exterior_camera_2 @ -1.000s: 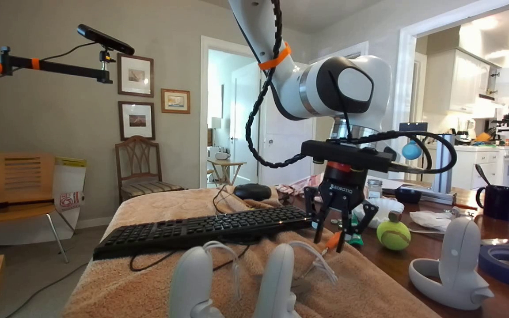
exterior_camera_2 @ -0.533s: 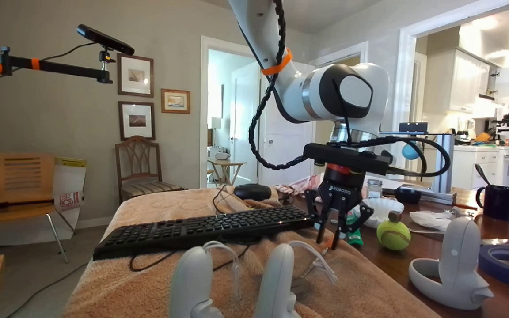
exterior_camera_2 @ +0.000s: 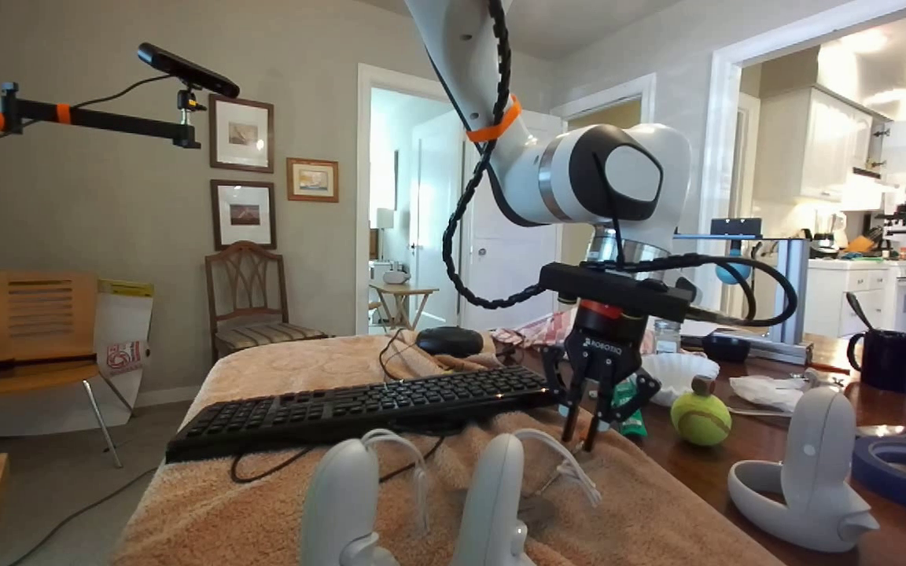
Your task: Use the spatula to lift one of the white items on the table
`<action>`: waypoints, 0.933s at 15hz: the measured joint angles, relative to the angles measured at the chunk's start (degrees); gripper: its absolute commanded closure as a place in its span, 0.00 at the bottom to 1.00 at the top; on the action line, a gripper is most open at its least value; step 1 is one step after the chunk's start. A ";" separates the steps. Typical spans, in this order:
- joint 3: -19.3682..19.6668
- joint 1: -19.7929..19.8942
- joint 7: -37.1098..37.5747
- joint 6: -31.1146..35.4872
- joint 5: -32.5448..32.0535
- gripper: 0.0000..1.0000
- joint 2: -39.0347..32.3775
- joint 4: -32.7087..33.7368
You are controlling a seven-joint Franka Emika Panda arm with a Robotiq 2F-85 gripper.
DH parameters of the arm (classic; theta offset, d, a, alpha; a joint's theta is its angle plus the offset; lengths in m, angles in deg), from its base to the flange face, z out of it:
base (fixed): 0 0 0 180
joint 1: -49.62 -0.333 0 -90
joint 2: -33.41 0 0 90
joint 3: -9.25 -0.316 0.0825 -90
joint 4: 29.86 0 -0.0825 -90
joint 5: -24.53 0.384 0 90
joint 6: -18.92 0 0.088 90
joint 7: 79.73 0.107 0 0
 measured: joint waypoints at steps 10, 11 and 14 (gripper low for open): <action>0.00 0.00 0.00 -0.36 -0.01 0.90 -0.59 0.02; 0.00 0.02 0.00 -0.36 -0.01 0.91 -0.66 0.04; 0.03 0.08 0.00 -0.36 -0.22 0.91 -0.93 0.35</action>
